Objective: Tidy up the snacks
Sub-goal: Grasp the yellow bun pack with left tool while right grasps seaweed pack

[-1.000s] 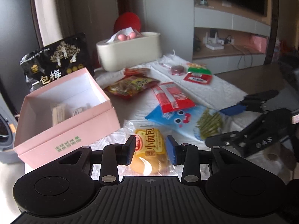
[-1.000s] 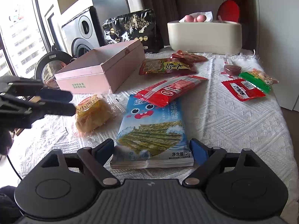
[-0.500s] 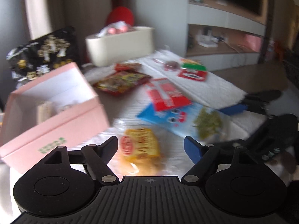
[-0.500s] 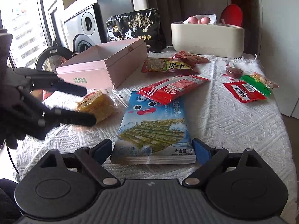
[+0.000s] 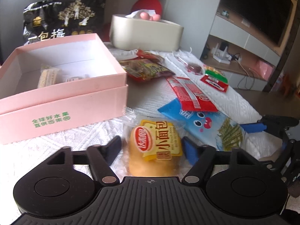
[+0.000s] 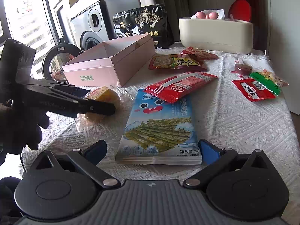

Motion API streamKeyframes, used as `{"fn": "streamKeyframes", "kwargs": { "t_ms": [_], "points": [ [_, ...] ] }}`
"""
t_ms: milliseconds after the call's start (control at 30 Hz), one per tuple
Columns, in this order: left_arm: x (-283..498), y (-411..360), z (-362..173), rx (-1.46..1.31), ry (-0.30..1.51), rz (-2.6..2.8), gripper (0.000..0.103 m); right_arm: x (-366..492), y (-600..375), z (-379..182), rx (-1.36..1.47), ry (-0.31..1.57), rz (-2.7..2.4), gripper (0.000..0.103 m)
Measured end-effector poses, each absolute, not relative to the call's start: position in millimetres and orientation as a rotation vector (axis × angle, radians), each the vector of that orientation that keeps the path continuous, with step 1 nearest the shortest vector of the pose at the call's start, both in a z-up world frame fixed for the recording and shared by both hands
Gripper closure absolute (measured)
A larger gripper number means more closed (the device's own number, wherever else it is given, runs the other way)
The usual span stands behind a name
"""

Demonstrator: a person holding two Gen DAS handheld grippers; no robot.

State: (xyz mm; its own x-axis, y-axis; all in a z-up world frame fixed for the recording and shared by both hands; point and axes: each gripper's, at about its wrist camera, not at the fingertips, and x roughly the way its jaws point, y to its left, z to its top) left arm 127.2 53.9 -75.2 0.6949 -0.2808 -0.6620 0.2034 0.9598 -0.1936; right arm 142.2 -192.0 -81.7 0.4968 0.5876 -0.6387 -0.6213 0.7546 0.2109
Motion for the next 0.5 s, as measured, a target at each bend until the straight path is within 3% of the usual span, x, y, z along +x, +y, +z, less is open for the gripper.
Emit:
{"fn": "streamKeyframes", "kwargs": {
  "t_ms": [500],
  "points": [
    [75, 90, -83, -0.188, 0.67, -0.186, 0.033, 127, -172, -83, -0.247, 0.722, 0.696, 0.0]
  ]
}}
